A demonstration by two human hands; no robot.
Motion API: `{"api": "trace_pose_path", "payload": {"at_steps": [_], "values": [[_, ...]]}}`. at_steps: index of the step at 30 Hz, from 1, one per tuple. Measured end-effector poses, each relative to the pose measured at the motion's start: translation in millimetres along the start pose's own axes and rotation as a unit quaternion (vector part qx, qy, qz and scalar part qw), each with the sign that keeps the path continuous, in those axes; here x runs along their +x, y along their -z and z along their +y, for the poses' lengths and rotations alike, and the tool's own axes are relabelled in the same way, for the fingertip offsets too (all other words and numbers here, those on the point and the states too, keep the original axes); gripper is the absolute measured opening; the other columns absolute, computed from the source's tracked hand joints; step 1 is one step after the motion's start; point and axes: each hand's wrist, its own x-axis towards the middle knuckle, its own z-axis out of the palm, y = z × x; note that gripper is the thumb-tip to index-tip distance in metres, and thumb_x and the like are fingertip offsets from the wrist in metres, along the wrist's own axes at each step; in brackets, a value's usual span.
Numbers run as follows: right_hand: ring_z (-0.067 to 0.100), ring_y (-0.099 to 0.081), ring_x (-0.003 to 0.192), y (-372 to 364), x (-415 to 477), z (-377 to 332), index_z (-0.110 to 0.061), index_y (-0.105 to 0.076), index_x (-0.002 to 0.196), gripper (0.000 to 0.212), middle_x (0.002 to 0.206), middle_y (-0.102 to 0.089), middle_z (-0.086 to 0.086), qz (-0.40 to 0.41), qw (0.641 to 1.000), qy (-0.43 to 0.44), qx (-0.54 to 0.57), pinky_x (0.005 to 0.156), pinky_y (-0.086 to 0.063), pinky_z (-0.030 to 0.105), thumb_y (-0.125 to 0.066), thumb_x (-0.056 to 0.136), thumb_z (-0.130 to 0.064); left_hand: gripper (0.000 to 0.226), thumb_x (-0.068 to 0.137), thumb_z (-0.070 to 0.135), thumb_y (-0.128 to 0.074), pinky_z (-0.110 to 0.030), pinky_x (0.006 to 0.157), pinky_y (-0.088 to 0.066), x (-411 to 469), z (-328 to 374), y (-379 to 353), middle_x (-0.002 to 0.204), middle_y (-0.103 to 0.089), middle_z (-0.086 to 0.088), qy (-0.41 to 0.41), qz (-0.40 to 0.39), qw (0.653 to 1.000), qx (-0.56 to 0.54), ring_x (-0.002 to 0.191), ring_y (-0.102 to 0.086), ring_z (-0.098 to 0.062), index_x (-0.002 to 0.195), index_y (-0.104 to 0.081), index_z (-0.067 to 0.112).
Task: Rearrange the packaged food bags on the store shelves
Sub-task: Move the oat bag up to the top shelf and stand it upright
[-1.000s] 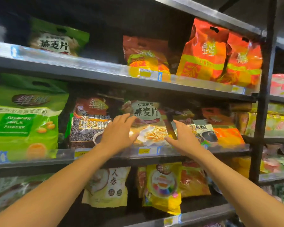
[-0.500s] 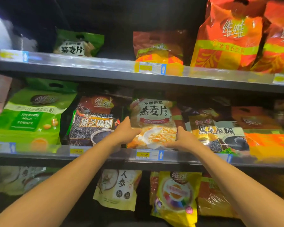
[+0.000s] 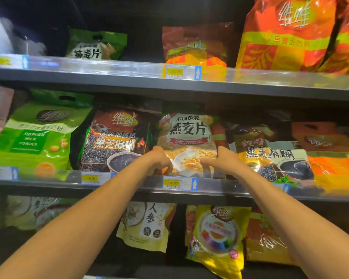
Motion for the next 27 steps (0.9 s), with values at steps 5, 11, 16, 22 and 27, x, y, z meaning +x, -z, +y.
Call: {"api": "trace_pose_path", "payload": {"at_steps": [5,11,16,22,27], "values": [[0.024,-0.063,0.1,-4,0,3,-0.012,-0.054,0.116,0.058,0.111,-0.064,0.004,0.006,0.999,-0.002,0.051,0.092,-0.058,0.048,-0.076,0.085,-0.055,0.102,0.088,0.018,-0.078,-0.036,0.079,-0.05,4,-5,-4,0.127,-0.057,-0.018,-0.018,0.04,0.999,0.014,0.106,-0.059,-0.03,0.156,-0.006,-0.006],[0.025,-0.064,0.098,0,3,5,-0.013,-0.059,0.118,0.054,0.112,-0.067,0.006,0.043,0.991,0.003,0.124,0.085,-0.058,0.046,-0.081,0.084,-0.048,0.081,0.086,0.018,-0.081,-0.031,0.063,-0.043,8,-10,-6,0.103,-0.051,-0.008,-0.042,0.056,0.997,-0.018,0.095,-0.053,-0.024,0.145,-0.028,0.001],[0.022,-0.063,0.099,21,7,2,-0.014,-0.059,0.127,0.056,0.114,-0.066,0.002,0.069,0.982,0.016,0.174,0.077,-0.05,0.035,-0.081,0.085,-0.043,0.071,0.082,0.016,-0.081,-0.031,0.071,-0.048,6,-5,1,0.124,-0.057,-0.009,-0.063,0.064,0.99,-0.11,0.108,-0.058,-0.027,0.14,-0.041,0.005],[0.018,-0.065,0.097,30,4,0,-0.014,-0.061,0.128,0.054,0.117,-0.069,0.003,0.065,0.969,0.033,0.235,0.082,-0.055,0.036,-0.08,0.087,-0.043,0.033,0.089,0.02,-0.079,-0.028,0.067,-0.049,-8,0,22,0.107,-0.076,-0.015,-0.119,0.066,0.977,-0.164,0.082,-0.065,-0.019,0.114,-0.07,0.0],[0.019,-0.058,0.105,38,-13,-11,-0.011,-0.059,0.131,0.057,0.123,-0.062,0.001,0.071,0.974,0.057,0.209,0.084,-0.047,0.036,-0.075,0.089,-0.048,0.016,0.093,0.021,-0.076,-0.022,0.061,-0.047,-28,-4,35,0.093,-0.072,-0.01,-0.13,0.047,0.974,-0.18,0.071,-0.062,-0.014,0.098,-0.071,0.007]]}}
